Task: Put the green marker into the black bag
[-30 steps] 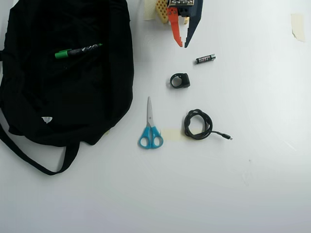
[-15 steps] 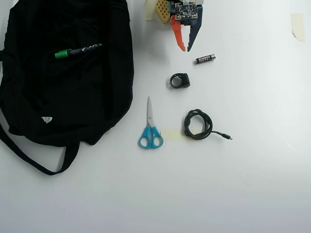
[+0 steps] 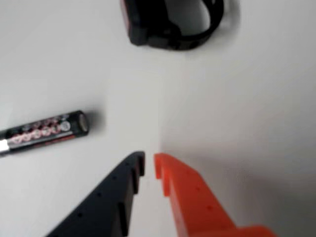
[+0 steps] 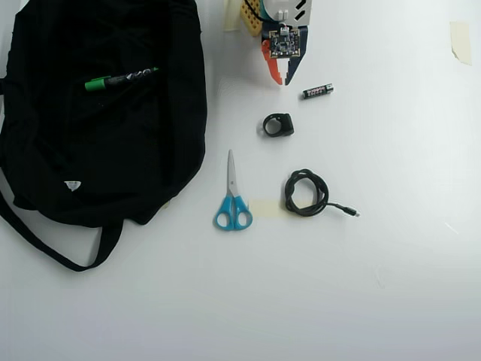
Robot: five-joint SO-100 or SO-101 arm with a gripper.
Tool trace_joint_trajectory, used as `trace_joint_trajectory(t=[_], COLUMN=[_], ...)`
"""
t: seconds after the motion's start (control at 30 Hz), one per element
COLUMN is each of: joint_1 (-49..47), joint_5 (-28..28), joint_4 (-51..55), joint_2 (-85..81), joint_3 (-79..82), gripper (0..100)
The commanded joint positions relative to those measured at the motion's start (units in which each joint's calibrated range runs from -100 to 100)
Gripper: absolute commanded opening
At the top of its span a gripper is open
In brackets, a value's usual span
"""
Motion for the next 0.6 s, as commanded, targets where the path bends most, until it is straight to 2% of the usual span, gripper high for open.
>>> trace_joint_trajectory(t=[0.0, 0.57], joint_1=[-0.13, 0.47], joint_5=[-0.1, 0.01], joint_4=[0.86, 0.17], joint_2=[-0.66, -0.75], joint_3=[2.35, 5.13], gripper=[2, 2])
